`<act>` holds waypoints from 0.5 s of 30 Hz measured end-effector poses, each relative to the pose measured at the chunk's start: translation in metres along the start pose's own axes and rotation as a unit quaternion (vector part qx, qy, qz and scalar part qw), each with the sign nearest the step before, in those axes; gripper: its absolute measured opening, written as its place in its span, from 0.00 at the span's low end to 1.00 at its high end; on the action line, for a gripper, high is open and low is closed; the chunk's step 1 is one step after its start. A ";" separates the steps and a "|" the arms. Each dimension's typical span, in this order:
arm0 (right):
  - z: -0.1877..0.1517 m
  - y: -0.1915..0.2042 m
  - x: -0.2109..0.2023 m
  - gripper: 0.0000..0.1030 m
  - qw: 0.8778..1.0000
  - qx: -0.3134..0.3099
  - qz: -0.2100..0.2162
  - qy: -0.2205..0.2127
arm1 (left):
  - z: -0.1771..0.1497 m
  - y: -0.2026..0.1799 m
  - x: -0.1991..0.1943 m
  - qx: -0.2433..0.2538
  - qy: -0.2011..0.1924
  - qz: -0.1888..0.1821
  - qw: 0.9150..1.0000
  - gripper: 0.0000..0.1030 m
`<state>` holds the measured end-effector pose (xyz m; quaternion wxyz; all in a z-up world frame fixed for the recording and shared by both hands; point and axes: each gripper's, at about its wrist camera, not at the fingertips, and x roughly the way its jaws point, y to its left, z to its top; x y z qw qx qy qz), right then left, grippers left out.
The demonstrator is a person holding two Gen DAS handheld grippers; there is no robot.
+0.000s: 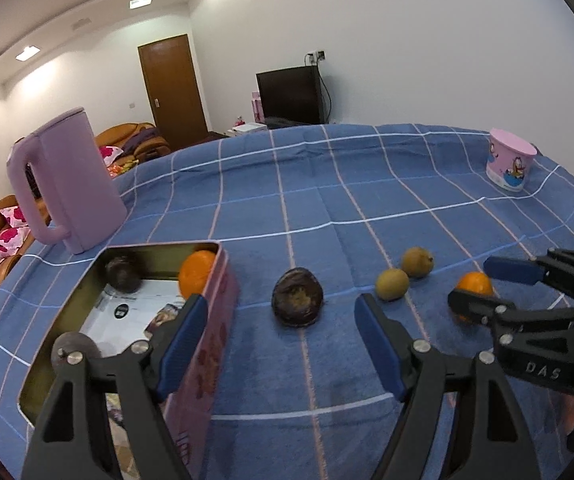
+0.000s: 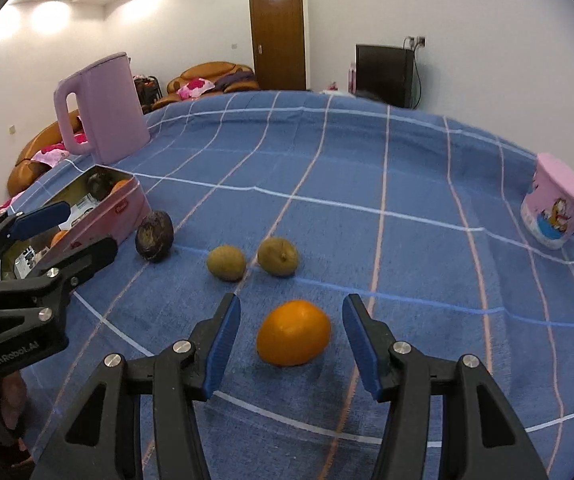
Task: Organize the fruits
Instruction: 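Close the right tool on an orange while the left tool closes on a kiwi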
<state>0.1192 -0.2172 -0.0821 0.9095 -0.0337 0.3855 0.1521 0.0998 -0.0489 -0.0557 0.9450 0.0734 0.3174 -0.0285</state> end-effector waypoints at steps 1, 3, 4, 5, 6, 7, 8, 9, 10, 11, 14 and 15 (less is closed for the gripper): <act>0.000 -0.001 0.002 0.54 1.000 0.002 0.002 0.004 | 0.001 -0.002 0.002 0.000 0.001 0.000 1.000 0.76; 0.000 0.000 0.004 0.54 1.000 0.001 0.005 0.010 | 0.002 -0.006 0.004 0.003 0.003 -0.003 1.000 0.76; -0.001 0.000 0.005 0.54 1.000 -0.001 0.006 0.014 | 0.002 -0.008 0.004 0.006 0.003 -0.006 1.000 0.76; -0.001 0.001 0.007 0.54 1.000 -0.003 0.008 0.020 | 0.003 -0.011 0.004 0.010 0.003 -0.007 1.000 0.76; -0.001 0.001 0.010 0.54 1.000 -0.004 0.011 0.030 | 0.003 -0.013 0.004 0.011 0.002 -0.009 1.000 0.76; -0.001 0.001 0.012 0.53 0.999 -0.004 0.011 0.035 | 0.004 -0.015 0.005 0.013 0.003 -0.011 1.000 0.76; -0.001 0.002 0.011 0.49 0.999 -0.004 0.012 0.034 | 0.005 -0.016 0.005 0.014 0.003 -0.013 1.000 0.76; -0.002 0.002 0.009 0.40 1.000 -0.004 0.009 0.030 | 0.005 -0.018 0.006 0.016 0.004 -0.016 1.000 0.76; -0.002 0.003 0.005 0.39 1.000 -0.006 0.007 0.022 | 0.006 -0.019 0.007 0.016 0.005 -0.019 1.000 0.76; -0.002 0.003 0.004 0.39 1.000 -0.006 0.005 0.018 | 0.006 -0.020 0.008 0.016 0.007 -0.021 1.000 0.76; -0.001 0.000 -0.003 0.39 1.000 0.001 -0.004 -0.003 | 0.009 -0.024 0.012 0.019 0.015 -0.032 0.999 0.76; 0.000 -0.001 -0.004 0.39 1.000 0.005 -0.007 -0.006 | 0.011 -0.026 0.013 0.021 0.016 -0.035 0.999 0.76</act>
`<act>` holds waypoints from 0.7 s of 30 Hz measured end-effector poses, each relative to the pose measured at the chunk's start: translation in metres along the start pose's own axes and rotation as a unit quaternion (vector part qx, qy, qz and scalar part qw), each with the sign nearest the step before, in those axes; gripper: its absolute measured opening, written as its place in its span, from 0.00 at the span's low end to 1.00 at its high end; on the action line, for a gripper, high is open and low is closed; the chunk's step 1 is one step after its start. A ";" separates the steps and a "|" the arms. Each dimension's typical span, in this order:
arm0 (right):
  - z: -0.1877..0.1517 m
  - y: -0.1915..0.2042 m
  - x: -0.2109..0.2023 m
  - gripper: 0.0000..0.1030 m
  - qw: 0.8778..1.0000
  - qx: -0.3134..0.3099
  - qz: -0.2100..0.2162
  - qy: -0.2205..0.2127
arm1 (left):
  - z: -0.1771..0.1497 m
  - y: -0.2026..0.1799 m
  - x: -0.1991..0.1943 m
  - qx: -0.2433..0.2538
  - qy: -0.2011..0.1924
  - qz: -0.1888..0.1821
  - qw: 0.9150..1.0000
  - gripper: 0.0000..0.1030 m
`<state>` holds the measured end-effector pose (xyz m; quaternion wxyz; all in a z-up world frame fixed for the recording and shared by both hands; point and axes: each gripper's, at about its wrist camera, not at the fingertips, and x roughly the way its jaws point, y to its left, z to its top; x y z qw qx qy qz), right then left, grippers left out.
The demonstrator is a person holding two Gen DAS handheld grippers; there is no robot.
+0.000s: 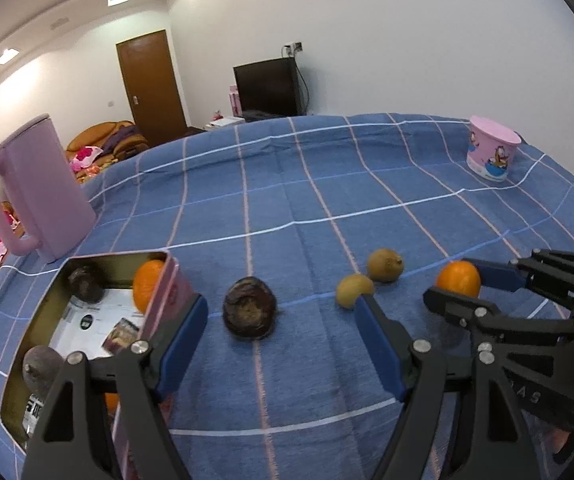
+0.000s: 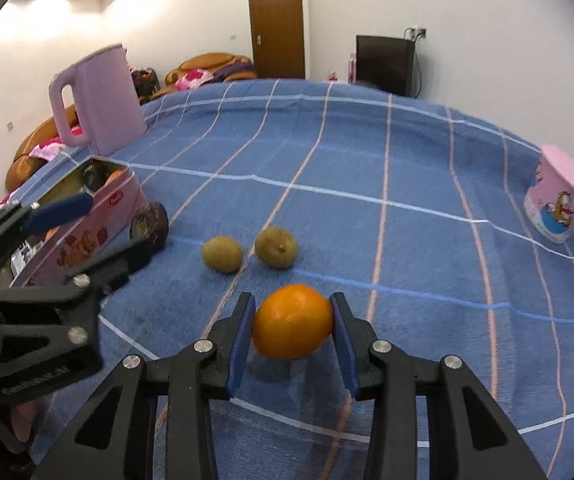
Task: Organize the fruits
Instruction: 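Close the right tool on an orange while the left tool closes on a kiwi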
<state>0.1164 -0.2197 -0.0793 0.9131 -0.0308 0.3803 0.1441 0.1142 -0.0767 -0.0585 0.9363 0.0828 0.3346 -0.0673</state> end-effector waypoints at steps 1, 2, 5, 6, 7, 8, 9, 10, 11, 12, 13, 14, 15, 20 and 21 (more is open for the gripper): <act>0.001 -0.002 -0.001 0.39 1.000 0.003 -0.004 -0.003 | 0.002 -0.002 0.001 0.002 0.001 -0.005 1.000 0.76; 0.002 -0.004 -0.001 0.39 1.000 0.007 -0.012 -0.007 | 0.003 -0.005 0.002 0.005 0.003 -0.010 1.000 0.76; 0.007 -0.012 -0.002 0.39 0.999 0.015 -0.026 -0.015 | 0.007 -0.013 0.007 0.016 0.006 -0.014 1.000 0.75; 0.008 -0.013 -0.002 0.39 0.999 0.015 -0.030 -0.016 | 0.009 -0.016 0.010 0.019 0.010 -0.016 1.000 0.72; 0.008 -0.015 -0.002 0.39 0.999 0.017 -0.036 -0.017 | 0.010 -0.019 0.013 0.021 0.014 -0.019 0.999 0.65; 0.008 -0.017 -0.002 0.39 0.999 0.021 -0.035 -0.016 | 0.012 -0.022 0.018 0.024 0.022 -0.028 0.999 0.63; 0.008 -0.020 -0.003 0.39 0.999 0.027 -0.032 -0.018 | 0.012 -0.024 0.021 0.024 0.028 -0.034 0.999 0.60; 0.008 -0.023 -0.004 0.39 0.999 0.032 -0.034 -0.021 | 0.013 -0.027 0.025 0.026 0.037 -0.041 0.998 0.60; 0.008 -0.025 -0.004 0.39 0.998 0.037 -0.035 -0.022 | 0.012 -0.028 0.030 0.026 0.044 -0.042 0.998 0.60; 0.008 -0.028 -0.005 0.39 0.998 0.042 -0.032 -0.024 | 0.012 -0.029 0.033 0.027 0.049 -0.040 0.998 0.60; 0.007 -0.030 -0.006 0.39 0.998 0.047 -0.028 -0.025 | 0.011 -0.031 0.035 0.030 0.052 -0.040 0.997 0.59; 0.007 -0.033 -0.007 0.39 0.998 0.056 -0.027 -0.027 | 0.010 -0.033 0.038 0.033 0.057 -0.041 0.997 0.59; 0.007 -0.035 -0.007 0.39 0.997 0.062 -0.025 -0.027 | 0.010 -0.034 0.042 0.032 0.063 -0.043 0.997 0.57; 0.007 -0.034 -0.007 0.39 0.998 0.061 -0.022 -0.026 | 0.014 -0.038 0.054 0.030 0.083 -0.058 0.994 0.43; 0.007 -0.033 -0.007 0.39 0.998 0.059 -0.023 -0.026 | 0.014 -0.036 0.056 0.024 0.088 -0.065 0.994 0.32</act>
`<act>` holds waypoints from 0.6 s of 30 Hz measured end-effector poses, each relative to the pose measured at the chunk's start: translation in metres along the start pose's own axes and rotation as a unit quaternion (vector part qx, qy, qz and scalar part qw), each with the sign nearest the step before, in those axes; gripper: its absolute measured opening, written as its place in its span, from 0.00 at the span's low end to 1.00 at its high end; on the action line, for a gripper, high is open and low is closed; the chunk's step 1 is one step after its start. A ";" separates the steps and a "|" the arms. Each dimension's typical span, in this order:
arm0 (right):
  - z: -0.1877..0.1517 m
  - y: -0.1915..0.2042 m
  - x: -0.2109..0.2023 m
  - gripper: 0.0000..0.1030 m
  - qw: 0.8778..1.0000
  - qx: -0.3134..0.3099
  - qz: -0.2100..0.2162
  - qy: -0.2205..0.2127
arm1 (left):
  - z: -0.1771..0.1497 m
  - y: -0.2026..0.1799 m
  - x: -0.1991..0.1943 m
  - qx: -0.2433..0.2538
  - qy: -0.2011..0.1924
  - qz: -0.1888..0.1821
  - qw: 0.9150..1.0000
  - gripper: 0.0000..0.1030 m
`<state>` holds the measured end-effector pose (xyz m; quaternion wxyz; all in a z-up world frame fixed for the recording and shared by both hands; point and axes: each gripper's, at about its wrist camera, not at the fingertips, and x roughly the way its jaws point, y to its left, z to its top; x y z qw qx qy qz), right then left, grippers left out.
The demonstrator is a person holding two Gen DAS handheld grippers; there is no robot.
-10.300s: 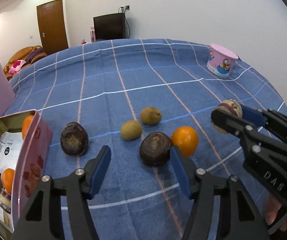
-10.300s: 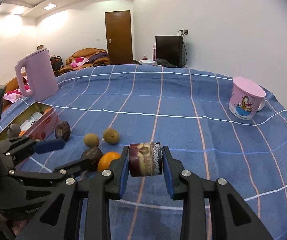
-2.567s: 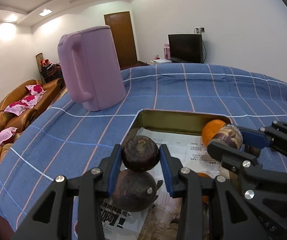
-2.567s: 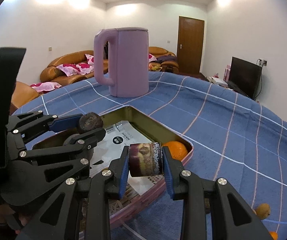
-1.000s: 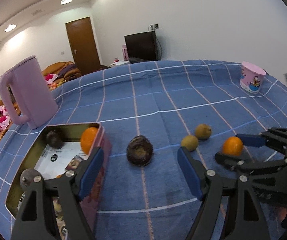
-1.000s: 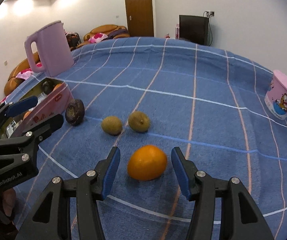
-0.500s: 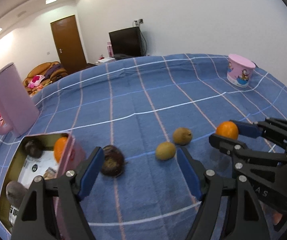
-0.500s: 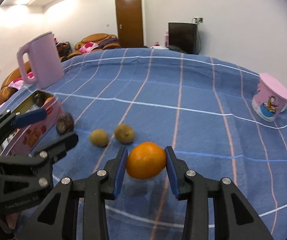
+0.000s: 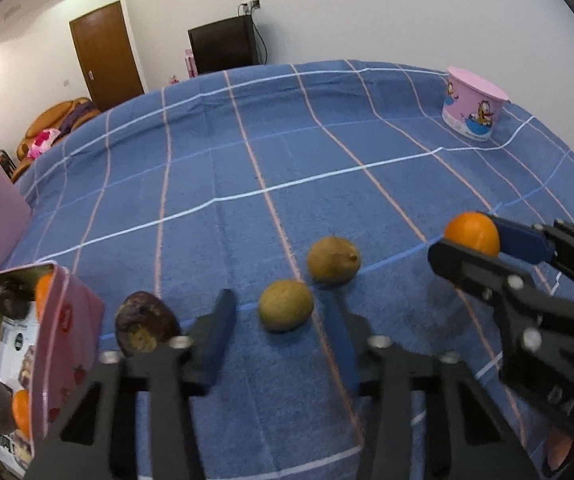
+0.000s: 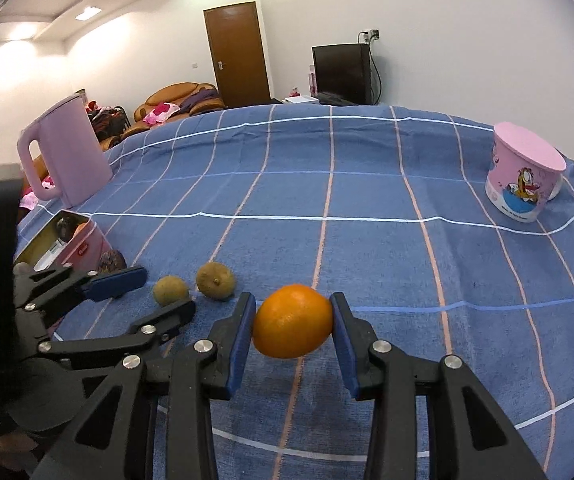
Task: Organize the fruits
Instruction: 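Close the right tool on an orange while the left tool closes on a kiwi, then lift the kiwi in the left tool while the right tool lifts the orange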
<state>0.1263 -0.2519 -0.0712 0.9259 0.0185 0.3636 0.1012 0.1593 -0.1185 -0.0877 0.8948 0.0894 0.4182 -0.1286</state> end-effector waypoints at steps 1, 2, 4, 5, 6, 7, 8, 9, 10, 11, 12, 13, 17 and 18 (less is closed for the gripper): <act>-0.001 0.000 0.000 0.39 1.000 -0.001 -0.001 0.000 | 0.000 0.002 0.002 -0.005 0.004 -0.010 1.000 0.29; -0.001 0.000 0.000 0.39 1.000 -0.002 0.000 0.000 | 0.001 0.003 0.002 -0.010 0.003 -0.014 1.000 0.29; -0.001 -0.001 0.000 0.39 1.000 -0.001 0.003 0.000 | -0.001 0.003 0.001 -0.012 0.000 -0.017 1.000 0.29; -0.001 -0.001 0.000 0.39 1.000 -0.001 0.003 0.000 | -0.001 0.003 0.000 -0.013 -0.003 -0.018 1.000 0.29; -0.001 -0.001 0.000 0.39 1.000 -0.002 0.003 -0.001 | -0.001 0.003 -0.002 -0.014 -0.008 -0.017 1.000 0.29; -0.001 -0.001 -0.001 0.39 1.000 -0.004 0.005 -0.004 | -0.001 0.003 -0.003 -0.014 -0.010 -0.016 1.000 0.29; -0.002 0.000 -0.002 0.39 1.000 -0.005 0.005 -0.006 | -0.002 0.003 -0.005 -0.014 -0.016 -0.016 1.000 0.29; -0.002 0.000 -0.003 0.39 1.000 -0.007 0.004 -0.009 | -0.002 0.003 -0.007 -0.015 -0.020 -0.015 1.000 0.29; -0.003 0.000 -0.004 0.39 1.000 -0.008 0.004 -0.011 | -0.002 0.003 -0.009 -0.016 -0.027 -0.013 0.999 0.29; -0.003 0.001 -0.005 0.39 1.000 -0.009 0.005 -0.013 | -0.002 0.004 -0.011 -0.016 -0.030 -0.012 0.999 0.29; -0.004 0.001 -0.007 0.39 1.000 -0.011 0.007 -0.017 | -0.002 0.004 -0.013 -0.016 -0.036 -0.012 0.999 0.29; -0.004 0.001 -0.008 0.39 1.000 -0.011 0.007 -0.019 | -0.002 0.004 -0.014 -0.016 -0.040 -0.011 0.999 0.29; -0.005 0.001 -0.013 0.39 0.999 -0.012 0.013 -0.031 | -0.002 0.005 -0.020 -0.017 -0.056 -0.004 0.998 0.29; -0.005 0.001 -0.014 0.39 0.999 -0.013 0.015 -0.035 | -0.002 0.005 -0.022 -0.018 -0.060 -0.003 0.998 0.29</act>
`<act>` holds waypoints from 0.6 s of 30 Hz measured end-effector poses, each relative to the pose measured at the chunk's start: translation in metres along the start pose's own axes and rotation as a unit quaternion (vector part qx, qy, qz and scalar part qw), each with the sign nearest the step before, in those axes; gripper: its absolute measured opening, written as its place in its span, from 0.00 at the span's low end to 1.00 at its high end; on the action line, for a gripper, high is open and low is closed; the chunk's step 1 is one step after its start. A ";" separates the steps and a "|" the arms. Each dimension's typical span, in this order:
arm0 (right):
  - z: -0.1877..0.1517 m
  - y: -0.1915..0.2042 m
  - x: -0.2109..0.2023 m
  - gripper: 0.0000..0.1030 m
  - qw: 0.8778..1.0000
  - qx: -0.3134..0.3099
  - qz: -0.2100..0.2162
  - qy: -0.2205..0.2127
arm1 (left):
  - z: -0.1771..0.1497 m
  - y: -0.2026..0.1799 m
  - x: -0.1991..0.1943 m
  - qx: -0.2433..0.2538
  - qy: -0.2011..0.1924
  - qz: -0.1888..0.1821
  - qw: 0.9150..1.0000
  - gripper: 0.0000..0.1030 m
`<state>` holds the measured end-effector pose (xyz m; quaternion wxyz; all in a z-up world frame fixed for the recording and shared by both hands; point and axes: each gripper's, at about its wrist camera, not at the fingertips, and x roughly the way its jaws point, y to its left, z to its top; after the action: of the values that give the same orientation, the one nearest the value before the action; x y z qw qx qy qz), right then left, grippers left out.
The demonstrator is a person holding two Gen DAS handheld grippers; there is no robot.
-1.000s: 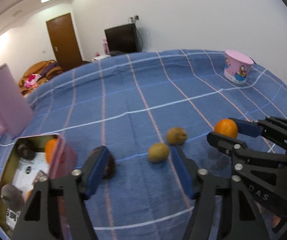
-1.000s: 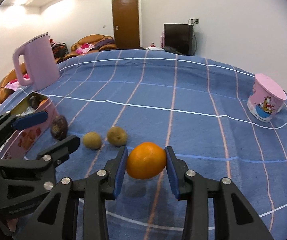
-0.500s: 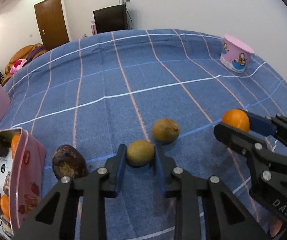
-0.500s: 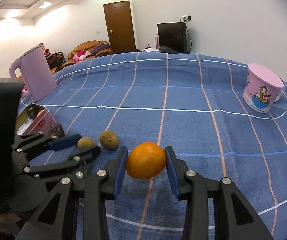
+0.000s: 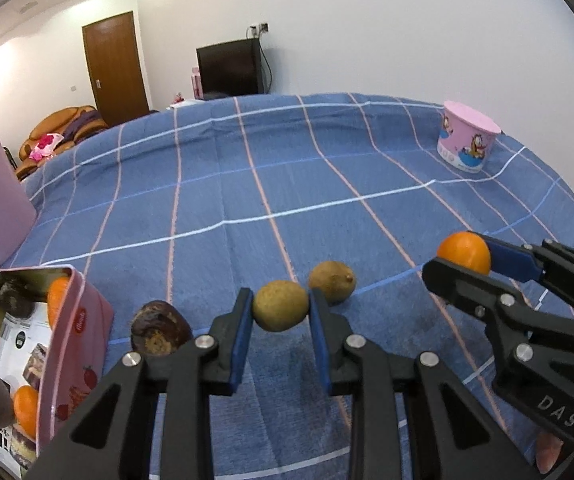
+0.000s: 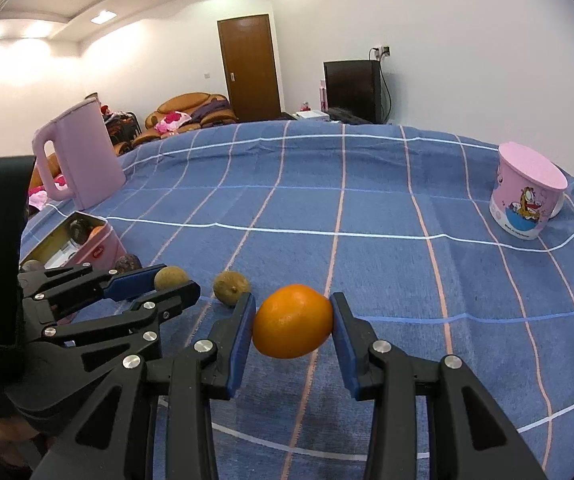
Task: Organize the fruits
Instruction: 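Lift the kiwi in the left tool while the right tool lifts the orange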
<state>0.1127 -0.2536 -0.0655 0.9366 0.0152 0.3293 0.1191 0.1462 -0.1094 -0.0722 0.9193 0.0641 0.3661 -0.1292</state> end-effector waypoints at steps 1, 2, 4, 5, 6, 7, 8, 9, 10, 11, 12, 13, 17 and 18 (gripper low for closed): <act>0.000 0.001 0.000 0.39 1.000 -0.002 0.002 -0.002 | 0.000 0.000 -0.002 0.000 -0.004 0.000 1.000 0.29; 0.000 0.002 -0.001 0.39 1.000 -0.004 0.003 -0.005 | -0.001 0.000 -0.003 0.000 -0.007 0.001 1.000 0.29; 0.000 0.004 -0.003 0.39 1.000 -0.008 0.003 -0.010 | -0.001 0.000 -0.006 0.000 -0.016 0.005 1.000 0.29; 0.000 0.005 -0.004 0.39 1.000 -0.010 0.003 -0.012 | -0.001 0.000 -0.008 0.001 -0.022 0.005 1.000 0.29; 0.000 0.006 -0.005 0.39 1.000 -0.012 0.003 -0.015 | -0.001 0.000 -0.010 0.001 -0.026 0.007 1.000 0.29; 0.000 0.006 -0.006 0.39 1.000 -0.013 0.003 -0.017 | -0.001 0.000 -0.012 0.002 -0.031 0.008 0.999 0.29; 0.000 0.007 -0.007 0.39 1.000 -0.014 0.003 -0.019 | -0.001 0.000 -0.013 0.003 -0.035 0.009 0.999 0.29; 0.000 0.007 -0.008 0.39 1.000 -0.015 0.003 -0.022 | -0.001 -0.001 -0.015 0.003 -0.038 0.010 0.999 0.29; 0.000 0.007 -0.009 0.39 1.000 -0.015 0.002 -0.024 | -0.001 -0.001 -0.016 0.003 -0.041 0.012 0.999 0.29; -0.001 0.006 -0.010 0.39 1.000 -0.016 0.001 -0.025 | -0.001 -0.001 -0.017 0.004 -0.044 0.013 0.999 0.29; -0.002 0.007 -0.010 0.39 1.000 -0.017 0.000 -0.026 | -0.002 -0.001 -0.018 0.004 -0.046 0.013 0.999 0.29; -0.002 0.008 -0.011 0.39 0.999 -0.019 -0.001 -0.027 | -0.002 -0.001 -0.019 0.004 -0.047 0.014 0.999 0.29; -0.002 0.011 -0.015 0.39 0.999 -0.026 -0.003 -0.037 | -0.002 -0.001 -0.022 0.006 -0.059 0.018 0.998 0.29; -0.003 0.011 -0.016 0.39 0.999 -0.027 -0.003 -0.038 | -0.002 -0.001 -0.023 0.006 -0.062 0.019 0.998 0.29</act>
<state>0.0969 -0.2467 -0.0567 0.9489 -0.0071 0.2900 0.1244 0.1277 -0.1058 -0.0578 0.9421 0.0681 0.3066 -0.1175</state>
